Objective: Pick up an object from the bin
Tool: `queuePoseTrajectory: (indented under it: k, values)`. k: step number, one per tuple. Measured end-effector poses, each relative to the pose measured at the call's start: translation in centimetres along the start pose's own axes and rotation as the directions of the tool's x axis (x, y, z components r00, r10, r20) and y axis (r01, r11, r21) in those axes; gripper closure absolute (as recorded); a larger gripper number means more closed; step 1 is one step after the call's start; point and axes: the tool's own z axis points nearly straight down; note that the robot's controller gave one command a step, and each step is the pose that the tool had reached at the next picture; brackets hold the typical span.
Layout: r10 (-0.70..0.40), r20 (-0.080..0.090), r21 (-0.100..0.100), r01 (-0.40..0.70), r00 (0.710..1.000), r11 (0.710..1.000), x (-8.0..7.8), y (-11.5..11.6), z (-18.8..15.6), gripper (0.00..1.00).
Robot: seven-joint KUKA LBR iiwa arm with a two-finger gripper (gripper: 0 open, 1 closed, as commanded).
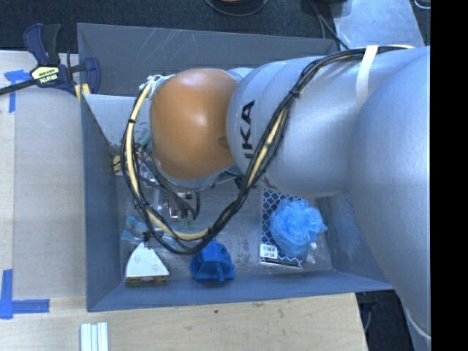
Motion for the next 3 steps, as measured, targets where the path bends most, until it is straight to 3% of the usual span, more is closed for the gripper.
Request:
queuePoseTrajectory:
  k: [1, 2, 3]
  values:
    - [0.005, 0.007, -0.003, -0.005, 1.000, 1.000, -0.2, -0.1, -0.5, 0.00]
    - [0.241, 0.003, -0.004, -0.241, 0.970, 0.970, -3.1, -1.5, 11.1, 0.00]
    - [0.215, 0.006, -0.004, -0.215, 0.977, 0.977, -2.8, -2.7, 11.2, 0.00]
